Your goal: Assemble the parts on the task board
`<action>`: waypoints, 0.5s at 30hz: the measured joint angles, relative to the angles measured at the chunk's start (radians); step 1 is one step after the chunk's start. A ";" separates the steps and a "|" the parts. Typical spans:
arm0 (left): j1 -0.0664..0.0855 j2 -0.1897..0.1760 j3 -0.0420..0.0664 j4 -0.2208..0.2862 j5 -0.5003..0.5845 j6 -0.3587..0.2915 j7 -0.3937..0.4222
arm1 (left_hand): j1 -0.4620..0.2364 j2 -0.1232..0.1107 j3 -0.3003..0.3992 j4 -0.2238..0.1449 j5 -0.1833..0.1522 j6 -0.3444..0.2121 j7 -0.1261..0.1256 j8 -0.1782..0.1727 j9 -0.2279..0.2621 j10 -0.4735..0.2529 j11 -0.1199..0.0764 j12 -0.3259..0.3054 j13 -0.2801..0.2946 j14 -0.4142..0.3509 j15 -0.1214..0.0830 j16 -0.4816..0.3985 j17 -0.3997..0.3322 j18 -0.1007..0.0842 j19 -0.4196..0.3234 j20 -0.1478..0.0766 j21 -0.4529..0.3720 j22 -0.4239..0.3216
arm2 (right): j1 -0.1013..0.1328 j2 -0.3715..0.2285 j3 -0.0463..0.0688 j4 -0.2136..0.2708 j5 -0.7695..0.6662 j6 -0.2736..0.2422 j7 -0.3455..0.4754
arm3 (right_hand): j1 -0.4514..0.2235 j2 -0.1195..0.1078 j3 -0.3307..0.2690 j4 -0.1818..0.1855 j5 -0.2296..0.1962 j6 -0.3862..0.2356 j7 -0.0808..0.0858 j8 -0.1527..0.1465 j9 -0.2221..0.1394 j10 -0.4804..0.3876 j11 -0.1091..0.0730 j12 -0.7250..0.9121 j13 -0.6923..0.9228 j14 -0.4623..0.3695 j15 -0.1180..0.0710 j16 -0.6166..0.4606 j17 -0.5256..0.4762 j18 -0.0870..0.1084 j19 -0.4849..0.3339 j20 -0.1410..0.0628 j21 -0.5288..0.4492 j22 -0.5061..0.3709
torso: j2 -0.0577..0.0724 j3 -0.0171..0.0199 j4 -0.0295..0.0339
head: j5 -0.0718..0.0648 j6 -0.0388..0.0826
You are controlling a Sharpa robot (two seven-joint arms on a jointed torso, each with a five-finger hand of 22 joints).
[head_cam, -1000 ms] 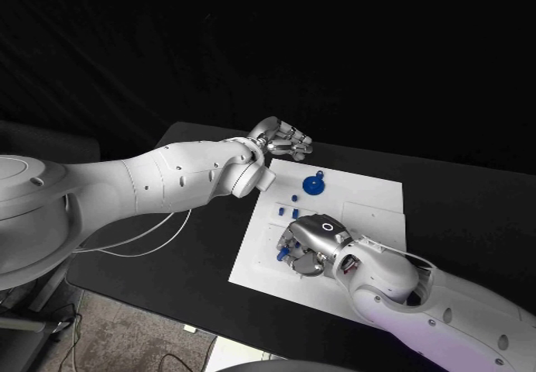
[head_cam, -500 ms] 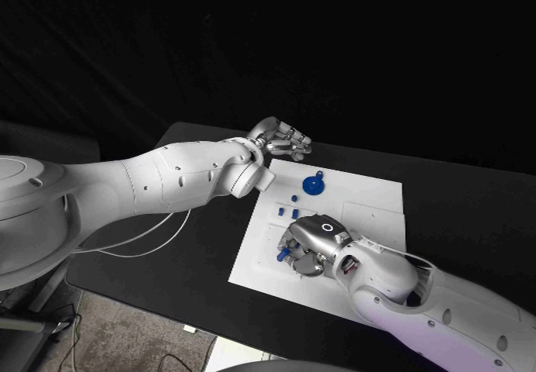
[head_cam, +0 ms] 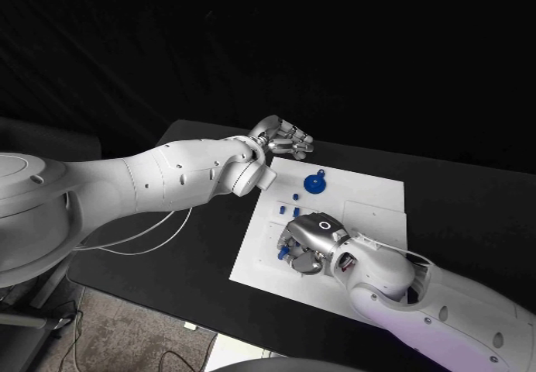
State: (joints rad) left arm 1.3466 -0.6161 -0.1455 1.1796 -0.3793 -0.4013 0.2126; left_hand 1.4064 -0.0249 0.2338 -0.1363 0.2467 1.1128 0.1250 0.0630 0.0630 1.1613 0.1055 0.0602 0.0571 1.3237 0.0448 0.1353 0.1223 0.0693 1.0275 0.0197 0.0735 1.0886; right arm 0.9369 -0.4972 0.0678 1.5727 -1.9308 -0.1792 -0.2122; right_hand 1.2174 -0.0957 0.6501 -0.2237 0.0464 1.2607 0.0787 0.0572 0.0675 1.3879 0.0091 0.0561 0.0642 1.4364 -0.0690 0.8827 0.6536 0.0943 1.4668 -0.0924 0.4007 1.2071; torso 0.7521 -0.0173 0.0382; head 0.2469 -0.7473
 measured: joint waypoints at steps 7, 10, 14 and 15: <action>0.000 0.000 0.000 0.001 0.000 0.001 -0.001 | 0.000 0.000 0.000 0.000 0.000 0.000 0.000 0.000 0.000 0.000 0.000 0.000 0.000 0.000 0.000 0.000 0.000 0.000 0.000 0.000 0.000 0.000 | 0.001 0.006 -0.003 -0.002 -0.004 0.000 -0.003 | 0.000 0.000 0.000 0.000 0.000 0.001 0.001 0.000 0.000 0.000 0.000 0.000 -0.001 0.000 0.000 0.000 0.000 -0.001 0.000 0.000 -0.004 -0.002 | 0.000 0.0004 -0.0012 | 0.001 -0.003; 0.000 0.000 0.000 0.001 0.000 0.001 -0.001 | 0.000 0.000 0.000 0.000 0.000 0.000 0.000 0.000 0.000 0.000 0.000 0.000 0.000 0.000 0.000 0.000 0.000 0.000 0.000 0.000 0.000 0.000 | 0.001 0.007 -0.004 -0.003 -0.004 0.000 -0.003 | 0.000 0.000 0.000 0.000 0.000 0.001 0.000 0.000 0.000 0.000 0.000 0.000 -0.001 0.000 0.000 0.000 -0.002 -0.002 0.000 0.000 -0.006 -0.002 | 0.000 0.0010 -0.0018 | 0.001 -0.003; 0.000 0.000 0.000 0.001 0.000 0.001 -0.001 | 0.000 0.000 0.000 0.000 0.000 0.000 0.000 0.000 0.000 0.000 0.000 0.000 0.000 0.000 0.000 0.000 0.000 0.000 0.000 0.000 0.000 0.000 | 0.001 0.007 -0.005 -0.003 -0.003 0.000 -0.003 | 0.000 0.000 -0.007 -0.007 0.015 0.001 0.000 0.000 0.000 -0.002 0.002 0.000 -0.002 0.001 0.001 0.000 -0.004 -0.002 0.000 0.000 -0.011 -0.004 | 0.000 0.0014 -0.0023 | 0.002 -0.004; 0.000 0.000 0.000 0.001 0.000 0.001 -0.001 | 0.000 0.000 0.000 0.000 0.000 0.000 0.000 0.000 0.000 0.000 0.000 0.000 0.000 0.000 0.000 0.000 0.000 0.000 0.000 0.000 0.000 0.000 | 0.001 0.007 -0.005 -0.003 -0.002 0.000 -0.003 | 0.000 0.000 -0.016 -0.007 0.024 0.001 0.000 0.000 0.000 -0.002 0.002 0.000 -0.002 0.001 0.001 0.000 -0.006 -0.002 0.000 0.000 -0.011 -0.006 | 0.000 0.0020 -0.0026 | 0.001 -0.004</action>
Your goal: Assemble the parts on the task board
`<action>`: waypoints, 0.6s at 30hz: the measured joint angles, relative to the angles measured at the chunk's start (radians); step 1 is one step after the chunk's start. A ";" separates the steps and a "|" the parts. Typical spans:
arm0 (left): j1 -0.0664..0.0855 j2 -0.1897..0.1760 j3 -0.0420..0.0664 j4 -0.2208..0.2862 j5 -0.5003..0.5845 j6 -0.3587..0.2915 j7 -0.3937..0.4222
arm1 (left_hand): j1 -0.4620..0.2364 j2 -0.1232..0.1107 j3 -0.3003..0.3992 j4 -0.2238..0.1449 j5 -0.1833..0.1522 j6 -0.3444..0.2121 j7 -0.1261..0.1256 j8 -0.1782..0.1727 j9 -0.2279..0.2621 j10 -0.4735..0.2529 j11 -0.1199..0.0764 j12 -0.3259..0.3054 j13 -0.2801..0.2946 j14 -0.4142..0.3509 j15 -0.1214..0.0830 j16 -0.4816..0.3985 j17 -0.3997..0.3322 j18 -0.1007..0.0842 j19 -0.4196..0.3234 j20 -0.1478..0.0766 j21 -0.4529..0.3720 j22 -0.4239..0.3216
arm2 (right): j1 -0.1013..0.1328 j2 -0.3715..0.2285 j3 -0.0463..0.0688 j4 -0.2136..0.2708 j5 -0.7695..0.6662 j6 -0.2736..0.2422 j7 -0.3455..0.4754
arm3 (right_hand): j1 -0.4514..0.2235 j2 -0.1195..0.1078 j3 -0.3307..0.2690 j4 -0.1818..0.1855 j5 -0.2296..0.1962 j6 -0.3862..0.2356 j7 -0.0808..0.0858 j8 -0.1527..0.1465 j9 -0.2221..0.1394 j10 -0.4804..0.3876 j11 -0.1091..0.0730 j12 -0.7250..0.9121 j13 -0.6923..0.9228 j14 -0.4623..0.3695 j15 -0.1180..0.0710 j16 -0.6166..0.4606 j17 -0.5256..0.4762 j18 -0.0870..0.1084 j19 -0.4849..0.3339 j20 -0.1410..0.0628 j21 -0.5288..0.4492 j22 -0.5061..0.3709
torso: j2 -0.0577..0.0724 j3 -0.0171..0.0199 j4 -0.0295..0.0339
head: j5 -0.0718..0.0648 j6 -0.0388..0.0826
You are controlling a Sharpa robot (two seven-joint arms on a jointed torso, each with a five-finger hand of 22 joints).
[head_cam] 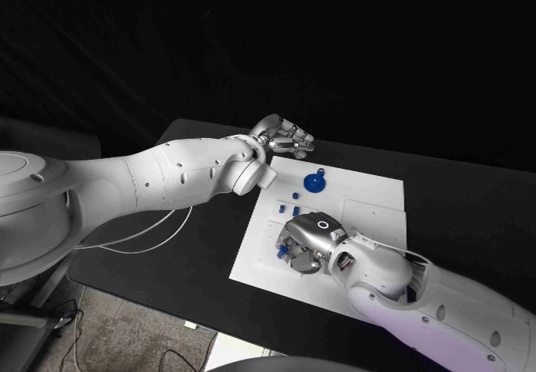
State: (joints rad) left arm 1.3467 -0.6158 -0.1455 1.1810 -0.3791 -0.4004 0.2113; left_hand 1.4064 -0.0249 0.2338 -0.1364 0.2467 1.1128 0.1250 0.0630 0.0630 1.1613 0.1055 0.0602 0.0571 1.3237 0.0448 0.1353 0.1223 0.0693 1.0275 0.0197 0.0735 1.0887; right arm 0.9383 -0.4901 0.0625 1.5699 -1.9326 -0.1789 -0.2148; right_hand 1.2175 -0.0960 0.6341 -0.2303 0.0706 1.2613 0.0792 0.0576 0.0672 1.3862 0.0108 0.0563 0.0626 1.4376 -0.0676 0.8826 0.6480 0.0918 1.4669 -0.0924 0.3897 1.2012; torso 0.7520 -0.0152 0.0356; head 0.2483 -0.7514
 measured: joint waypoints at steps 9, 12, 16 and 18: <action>0.000 0.000 0.000 0.000 0.000 0.000 -0.001 | 0.000 0.000 0.000 0.000 0.000 0.000 0.000 0.000 0.000 0.000 0.000 0.000 0.000 0.000 0.000 0.000 0.000 0.000 0.000 0.000 0.000 0.000 | -0.002 -0.002 -0.004 -0.002 0.018 -0.007 0.004 | -0.037 -0.016 -0.106 0.027 0.047 -0.066 0.008 0.012 0.000 -0.081 0.025 0.000 -0.001 0.000 0.008 0.000 -0.008 0.016 -0.001 0.008 -0.011 -0.012 | 0.000 0.0010 0.0000 | -0.003 -0.001; 0.000 0.000 0.000 0.000 0.000 0.001 -0.001 | 0.000 0.000 0.000 0.000 0.000 0.000 0.000 0.000 0.000 0.000 0.000 0.000 0.000 0.000 0.000 0.000 0.000 0.000 0.000 0.000 0.000 0.000 | -0.004 -0.003 -0.006 -0.005 0.028 -0.009 0.005 | -0.035 -0.031 -0.125 0.035 0.053 -0.094 0.016 0.008 -0.002 -0.109 0.038 0.000 -0.002 0.000 0.018 0.000 -0.011 0.017 -0.001 0.018 -0.015 -0.017 | 0.000 0.0011 0.0000 | -0.004 -0.001; 0.000 -0.001 0.000 0.000 0.000 0.001 -0.002 | 0.000 0.000 0.000 0.000 0.000 0.000 0.000 0.000 0.000 0.000 0.000 0.000 0.000 0.000 0.000 0.000 0.000 0.000 0.000 0.000 0.000 -0.009 | -0.005 -0.005 -0.007 -0.006 0.040 -0.017 0.007 | -0.027 -0.039 -0.140 0.039 0.043 -0.121 0.024 0.008 -0.002 -0.137 0.045 0.000 -0.002 0.000 0.025 0.000 -0.016 0.025 -0.001 0.025 -0.015 -0.024 | 0.000 0.0010 0.0006 | -0.005 -0.001; 0.000 -0.001 0.000 0.000 0.000 0.002 -0.003 | 0.000 0.000 0.000 0.000 0.000 0.000 0.000 0.000 0.000 0.000 0.000 0.000 0.000 0.000 0.000 0.000 0.000 0.000 0.000 0.000 0.000 -0.009 | -0.005 -0.005 -0.007 -0.006 0.045 -0.023 0.007 | -0.022 -0.044 -0.144 0.043 0.034 -0.126 0.029 0.008 -0.002 -0.143 0.050 0.000 -0.002 0.000 0.025 0.006 -0.019 0.032 -0.002 0.027 -0.019 -0.028 | 0.000 0.0009 0.0007 | -0.006 -0.002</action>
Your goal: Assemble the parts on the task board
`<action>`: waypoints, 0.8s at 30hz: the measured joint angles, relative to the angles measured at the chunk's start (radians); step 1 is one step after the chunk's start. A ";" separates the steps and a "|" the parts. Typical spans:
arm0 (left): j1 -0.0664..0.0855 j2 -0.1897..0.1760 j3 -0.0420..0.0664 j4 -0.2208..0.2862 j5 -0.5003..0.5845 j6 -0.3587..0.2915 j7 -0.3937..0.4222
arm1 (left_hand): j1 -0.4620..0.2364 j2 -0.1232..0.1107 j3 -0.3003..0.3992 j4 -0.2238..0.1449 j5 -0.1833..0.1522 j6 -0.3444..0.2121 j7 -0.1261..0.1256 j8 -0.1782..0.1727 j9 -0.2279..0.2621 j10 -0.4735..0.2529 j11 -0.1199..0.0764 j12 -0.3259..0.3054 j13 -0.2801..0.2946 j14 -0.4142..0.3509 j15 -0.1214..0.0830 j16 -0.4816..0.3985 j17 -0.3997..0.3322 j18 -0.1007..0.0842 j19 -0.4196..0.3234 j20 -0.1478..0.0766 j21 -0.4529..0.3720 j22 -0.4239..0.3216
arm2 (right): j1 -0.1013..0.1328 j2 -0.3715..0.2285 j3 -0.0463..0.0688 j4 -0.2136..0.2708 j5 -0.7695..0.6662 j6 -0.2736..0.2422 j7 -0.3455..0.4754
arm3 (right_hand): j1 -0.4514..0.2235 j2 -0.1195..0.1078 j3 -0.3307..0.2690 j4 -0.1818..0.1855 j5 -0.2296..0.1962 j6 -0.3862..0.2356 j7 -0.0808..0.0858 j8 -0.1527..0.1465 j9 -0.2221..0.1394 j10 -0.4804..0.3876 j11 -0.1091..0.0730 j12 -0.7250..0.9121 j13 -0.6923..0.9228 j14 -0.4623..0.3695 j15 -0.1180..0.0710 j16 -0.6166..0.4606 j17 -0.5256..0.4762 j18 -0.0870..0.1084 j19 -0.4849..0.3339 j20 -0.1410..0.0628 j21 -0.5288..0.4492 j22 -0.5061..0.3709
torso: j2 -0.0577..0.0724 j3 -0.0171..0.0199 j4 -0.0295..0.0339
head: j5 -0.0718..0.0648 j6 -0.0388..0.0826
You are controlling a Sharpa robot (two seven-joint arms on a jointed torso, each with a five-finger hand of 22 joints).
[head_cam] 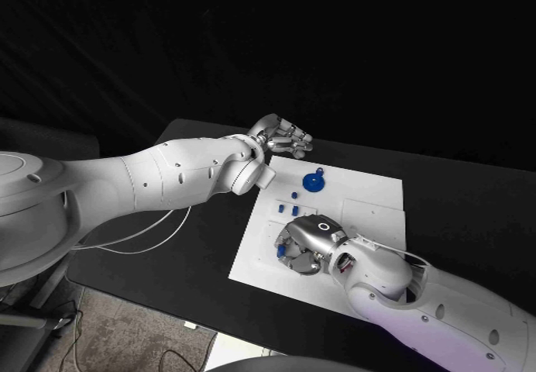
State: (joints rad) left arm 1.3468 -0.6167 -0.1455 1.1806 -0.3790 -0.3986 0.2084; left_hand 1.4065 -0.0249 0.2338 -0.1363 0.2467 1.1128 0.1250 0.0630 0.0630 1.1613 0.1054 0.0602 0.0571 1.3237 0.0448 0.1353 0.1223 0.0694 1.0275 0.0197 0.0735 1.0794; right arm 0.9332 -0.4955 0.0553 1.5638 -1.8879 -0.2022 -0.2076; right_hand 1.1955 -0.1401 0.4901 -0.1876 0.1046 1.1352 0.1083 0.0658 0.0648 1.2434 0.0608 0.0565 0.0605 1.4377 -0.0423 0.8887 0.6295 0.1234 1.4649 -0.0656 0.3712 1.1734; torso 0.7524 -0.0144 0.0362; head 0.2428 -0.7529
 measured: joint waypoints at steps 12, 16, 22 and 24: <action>0.000 -0.002 0.000 0.000 0.000 0.003 -0.004 | 0.000 0.000 0.000 0.000 0.000 0.000 0.000 0.000 0.000 0.000 0.000 0.000 0.000 0.000 0.000 0.000 0.000 0.000 0.000 0.000 0.000 0.000 | 0.000 -0.011 0.000 0.003 0.020 -0.041 0.002 | 0.010 -0.023 -0.069 0.015 0.000 -0.034 0.010 0.000 0.000 -0.032 0.011 0.000 0.000 -0.003 0.003 0.006 -0.014 0.009 0.000 0.007 0.000 -0.021 | 0.000 -0.0008 0.0003 | -0.001 0.001; 0.000 -0.003 0.000 0.000 0.000 0.004 -0.005 | 0.000 0.000 0.000 0.000 0.000 0.000 0.000 0.000 0.000 0.000 0.000 0.000 0.000 0.000 0.000 0.000 0.000 0.000 0.000 0.000 0.000 0.000 | 0.000 -0.018 0.000 0.012 0.032 -0.059 0.007 | 0.021 -0.023 -0.135 0.024 0.000 -0.039 0.008 0.000 0.000 -0.042 0.012 0.000 0.000 -0.007 0.006 0.010 -0.017 0.015 0.000 0.007 0.000 -0.029 | 0.000 -0.0008 0.0002 | -0.003 0.001; 0.000 -0.004 0.000 -0.001 0.000 0.004 -0.006 | 0.000 0.000 0.000 0.000 0.000 0.000 0.000 0.000 0.000 0.000 0.000 0.000 0.000 0.000 0.000 0.000 0.000 0.000 0.000 0.000 0.000 0.000 | 0.000 -0.045 0.001 0.040 0.068 -0.094 0.021 | 0.062 -0.020 -0.273 0.058 0.018 -0.065 0.005 0.000 0.000 -0.098 0.020 0.006 0.000 -0.003 0.010 0.017 -0.019 0.016 0.002 0.013 0.008 -0.042 | 0.000 -0.0002 -0.0002 | -0.009 0.003; 0.000 -0.005 0.000 -0.002 0.000 0.004 -0.007 | 0.000 0.000 0.000 0.000 0.000 0.000 0.000 0.000 0.000 0.000 0.000 0.000 0.000 0.000 0.000 0.000 0.000 0.000 0.000 0.000 0.000 0.000 | 0.000 -0.059 0.003 0.053 0.087 -0.106 0.028 | 0.072 -0.019 -0.312 0.082 0.024 -0.068 0.008 0.000 0.000 -0.100 0.021 0.006 0.000 -0.006 0.013 0.017 -0.019 0.016 0.002 0.013 0.009 -0.047 | 0.000 -0.0003 -0.0011 | -0.011 0.004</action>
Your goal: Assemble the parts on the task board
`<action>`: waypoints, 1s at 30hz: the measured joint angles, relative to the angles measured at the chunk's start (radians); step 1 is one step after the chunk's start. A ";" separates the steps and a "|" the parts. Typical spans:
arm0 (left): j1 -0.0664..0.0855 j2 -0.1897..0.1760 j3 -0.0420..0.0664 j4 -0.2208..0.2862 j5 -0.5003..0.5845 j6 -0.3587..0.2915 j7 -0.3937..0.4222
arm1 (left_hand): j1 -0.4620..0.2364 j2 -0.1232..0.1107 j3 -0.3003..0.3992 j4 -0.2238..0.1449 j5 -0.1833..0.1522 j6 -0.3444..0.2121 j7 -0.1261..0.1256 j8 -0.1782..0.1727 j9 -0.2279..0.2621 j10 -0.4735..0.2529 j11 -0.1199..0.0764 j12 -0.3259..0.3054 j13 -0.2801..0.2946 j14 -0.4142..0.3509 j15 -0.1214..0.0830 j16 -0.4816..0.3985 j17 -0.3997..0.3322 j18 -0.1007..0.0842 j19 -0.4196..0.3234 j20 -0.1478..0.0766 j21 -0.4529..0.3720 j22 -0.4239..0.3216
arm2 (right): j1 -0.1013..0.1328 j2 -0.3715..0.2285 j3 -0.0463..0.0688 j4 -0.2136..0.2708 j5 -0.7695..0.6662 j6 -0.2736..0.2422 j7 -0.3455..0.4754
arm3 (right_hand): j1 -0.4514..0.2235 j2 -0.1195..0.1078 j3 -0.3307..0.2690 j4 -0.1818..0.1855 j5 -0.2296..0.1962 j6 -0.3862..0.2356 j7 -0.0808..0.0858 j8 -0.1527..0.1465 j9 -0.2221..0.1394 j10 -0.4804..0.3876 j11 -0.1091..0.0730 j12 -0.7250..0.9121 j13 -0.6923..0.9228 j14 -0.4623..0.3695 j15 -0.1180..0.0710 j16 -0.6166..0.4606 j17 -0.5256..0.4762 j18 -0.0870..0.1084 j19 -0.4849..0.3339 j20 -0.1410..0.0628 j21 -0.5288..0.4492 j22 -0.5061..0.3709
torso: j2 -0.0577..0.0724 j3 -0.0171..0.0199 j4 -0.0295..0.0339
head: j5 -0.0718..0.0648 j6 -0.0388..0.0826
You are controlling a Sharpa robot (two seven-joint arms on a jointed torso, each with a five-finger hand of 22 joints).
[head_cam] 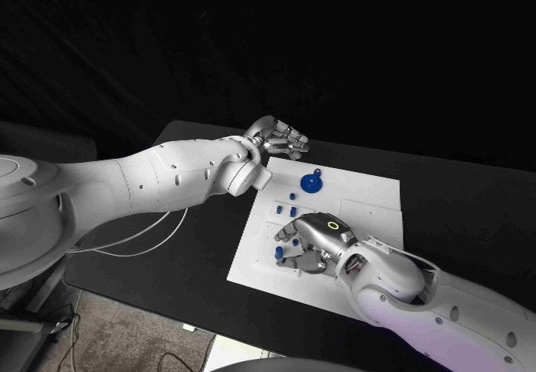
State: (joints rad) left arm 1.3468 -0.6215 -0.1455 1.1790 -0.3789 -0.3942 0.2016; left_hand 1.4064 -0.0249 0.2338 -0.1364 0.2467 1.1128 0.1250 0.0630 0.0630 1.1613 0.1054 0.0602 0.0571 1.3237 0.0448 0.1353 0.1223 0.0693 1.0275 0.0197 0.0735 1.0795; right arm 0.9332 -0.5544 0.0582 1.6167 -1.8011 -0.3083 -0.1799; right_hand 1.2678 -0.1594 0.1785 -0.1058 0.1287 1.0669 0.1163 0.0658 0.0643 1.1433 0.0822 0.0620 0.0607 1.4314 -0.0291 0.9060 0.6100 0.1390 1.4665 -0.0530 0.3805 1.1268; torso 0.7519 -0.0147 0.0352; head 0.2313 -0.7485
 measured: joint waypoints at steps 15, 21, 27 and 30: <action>0.000 -0.023 -0.004 -0.003 0.000 0.002 -0.001 | 0.000 0.000 0.000 0.006 0.000 0.000 0.000 0.000 0.000 -0.004 0.004 0.000 0.000 0.000 0.000 0.000 0.000 0.000 0.000 0.000 0.000 0.001 | 0.013 -0.219 0.127 0.097 0.321 -0.025 0.040 | -0.028 0.071 0.036 0.017 0.021 0.098 -0.035 0.000 0.008 0.221 -0.067 0.030 0.020 0.004 -0.034 0.003 0.003 -0.011 0.001 -0.026 0.036 -0.004 | -0.008 0.0062 -0.0159 | -0.097 0.021; -0.001 -0.031 -0.011 -0.004 0.002 0.003 0.004 | 0.000 0.000 0.000 0.006 0.000 0.000 0.000 0.000 0.000 -0.004 0.004 0.000 0.000 0.000 0.000 0.004 0.000 0.000 0.000 0.000 0.000 -0.003 | 0.024 -0.315 0.140 0.093 0.490 0.011 0.033 | -0.035 0.078 0.026 0.006 0.022 0.105 -0.043 0.000 0.009 0.260 -0.101 0.182 0.174 0.005 -0.059 -0.004 0.010 -0.039 -0.001 -0.060 0.035 -0.006 | -0.017 0.0111 -0.0282 | -0.166 0.025; -0.005 -0.040 -0.020 -0.004 0.006 0.003 0.005 | 0.000 0.000 0.000 0.006 0.000 0.000 0.000 0.000 0.000 -0.004 0.004 0.000 0.000 0.000 0.000 0.004 0.000 0.000 0.000 0.000 0.000 -0.002 | 0.026 -0.395 0.143 0.091 0.633 0.064 -0.016 | -0.051 0.088 0.018 0.039 0.054 0.116 -0.055 0.000 0.029 0.140 -0.123 0.664 0.676 0.013 -0.079 0.028 0.047 -0.040 -0.001 -0.074 0.199 0.063 | -0.025 0.0176 -0.0383 | -0.220 0.028; -0.007 -0.048 -0.022 0.000 0.009 0.005 0.009 | 0.000 0.000 0.000 0.006 0.000 0.000 0.000 0.000 0.000 -0.004 0.004 0.000 0.000 0.000 0.000 0.004 0.000 0.000 0.000 0.000 0.000 -0.001 | 0.027 -0.417 0.144 0.092 0.676 0.102 -0.065 | -0.061 0.085 0.039 0.068 0.061 0.116 -0.056 0.000 0.044 0.130 -0.123 0.833 0.879 0.007 -0.077 0.055 0.072 -0.047 0.000 -0.076 0.258 0.095 | -0.028 0.0211 -0.0429 | -0.237 0.025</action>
State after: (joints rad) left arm 1.3395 -0.6699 -0.1673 1.1791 -0.3695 -0.3892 0.2102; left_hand 1.4065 -0.0249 0.2338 -0.1308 0.2467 1.1128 0.1250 0.0630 0.0630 1.1577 0.1091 0.0602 0.0571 1.3237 0.0447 0.1393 0.1223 0.0693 1.0275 0.0197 0.0735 1.0786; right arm 0.9598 -0.9713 0.2020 1.7083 -1.1254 -0.2059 -0.2447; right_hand 1.2072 -0.0747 0.2173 -0.0378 0.1899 1.1826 0.0607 0.0657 0.1082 1.2738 -0.0412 0.8953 0.9393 1.4386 -0.1056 0.9607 0.6817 0.0918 1.4669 -0.1291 0.6389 1.2220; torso 0.7241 0.0064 -0.0077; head -0.0061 -0.7234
